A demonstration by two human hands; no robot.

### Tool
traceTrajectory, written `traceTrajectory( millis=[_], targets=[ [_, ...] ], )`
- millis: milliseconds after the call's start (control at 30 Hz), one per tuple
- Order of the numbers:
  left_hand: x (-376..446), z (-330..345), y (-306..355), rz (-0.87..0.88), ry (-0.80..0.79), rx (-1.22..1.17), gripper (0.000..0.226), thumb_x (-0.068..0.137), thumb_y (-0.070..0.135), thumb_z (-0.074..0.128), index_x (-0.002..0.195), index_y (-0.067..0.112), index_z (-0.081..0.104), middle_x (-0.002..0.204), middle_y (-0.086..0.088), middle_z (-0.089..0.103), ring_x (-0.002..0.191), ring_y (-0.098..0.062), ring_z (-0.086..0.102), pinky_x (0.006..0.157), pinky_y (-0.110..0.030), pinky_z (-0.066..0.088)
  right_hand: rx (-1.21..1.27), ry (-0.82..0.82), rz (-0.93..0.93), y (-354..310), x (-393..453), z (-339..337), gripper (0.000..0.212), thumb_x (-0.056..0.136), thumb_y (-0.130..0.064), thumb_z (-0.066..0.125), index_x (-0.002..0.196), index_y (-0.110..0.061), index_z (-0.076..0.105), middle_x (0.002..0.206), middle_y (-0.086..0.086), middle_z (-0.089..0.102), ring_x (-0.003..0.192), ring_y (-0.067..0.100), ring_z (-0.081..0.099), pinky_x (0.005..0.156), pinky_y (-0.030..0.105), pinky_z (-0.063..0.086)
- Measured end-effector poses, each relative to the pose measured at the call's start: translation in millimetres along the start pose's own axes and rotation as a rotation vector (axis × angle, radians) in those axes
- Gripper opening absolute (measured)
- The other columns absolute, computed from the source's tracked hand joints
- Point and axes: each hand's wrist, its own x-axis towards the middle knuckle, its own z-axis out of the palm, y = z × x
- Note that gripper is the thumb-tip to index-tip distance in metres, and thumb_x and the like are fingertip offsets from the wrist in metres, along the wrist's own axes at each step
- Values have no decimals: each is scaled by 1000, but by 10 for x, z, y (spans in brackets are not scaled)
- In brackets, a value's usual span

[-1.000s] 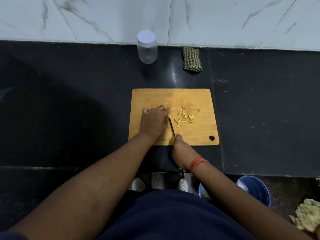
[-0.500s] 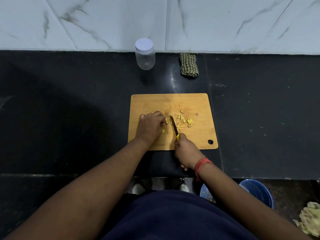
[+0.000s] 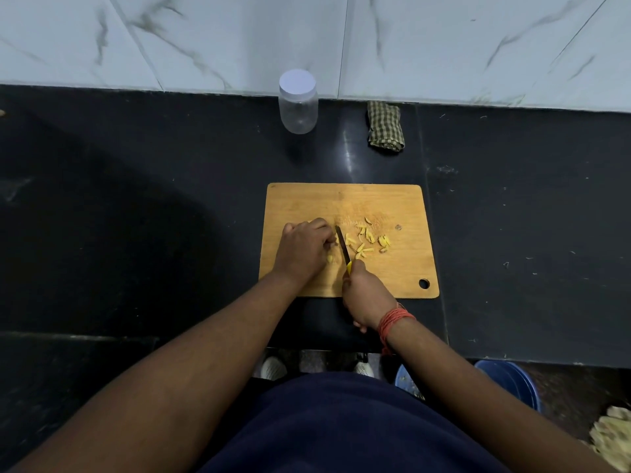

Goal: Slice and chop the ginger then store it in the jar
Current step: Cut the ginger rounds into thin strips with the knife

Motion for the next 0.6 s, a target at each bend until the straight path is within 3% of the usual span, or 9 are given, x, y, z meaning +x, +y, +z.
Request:
traceTrajectory(
  millis=[200, 400, 467, 500, 533, 600],
  targets=[
    [-4, 0, -10, 16, 6, 22, 6, 89, 19, 66, 90, 23, 71, 101, 10, 65, 91, -17, 62, 86, -40, 38, -24, -47, 43, -57, 43, 23, 47, 96, 2, 27, 141, -10, 23, 74, 16, 53, 38, 21, 50, 29, 23, 38],
    [-6, -1, 3, 26, 25, 45, 8, 88, 18, 66, 90, 23, 71, 101, 10, 65, 88, -18, 62, 83, -38, 38, -67, -33, 91, -79, 93, 60, 44, 96, 7, 33, 137, -7, 26, 70, 14, 52, 41, 23, 51, 25, 21, 35],
    [-19, -1, 11, 14, 36, 58, 8, 87, 19, 66, 91, 24, 71, 100, 11, 65, 88, -18, 62, 82, -38, 36, -121, -32, 60, -95, 60, 50, 40, 97, 2, 36, 136, -3, 28, 87, 17, 59, 63, 29, 62, 40, 29, 51],
    [-24, 5, 18, 8, 42, 63, 9, 87, 19, 66, 91, 25, 71, 101, 11, 66, 88, -17, 62, 82, -37, 35, -163, -28, 32, -95, 34, 40, 38, 99, -3, 38, 136, -2, 31, 103, 19, 61, 83, 32, 65, 60, 34, 57],
    [-34, 7, 27, 5, 49, 66, 9, 87, 19, 65, 92, 25, 71, 101, 12, 66, 87, -17, 62, 81, -36, 34, -194, -24, 6, -88, 10, 39, 38, 99, -7, 39, 136, -1, 34, 116, 20, 59, 99, 32, 63, 77, 36, 56],
    [-50, 5, 41, 5, 63, 77, 11, 87, 19, 64, 92, 25, 71, 102, 12, 66, 87, -16, 61, 80, -35, 33, -208, -29, 1, -62, -35, 53, 38, 99, -9, 39, 136, 0, 35, 125, 20, 55, 111, 29, 59, 88, 34, 50]
  ],
)
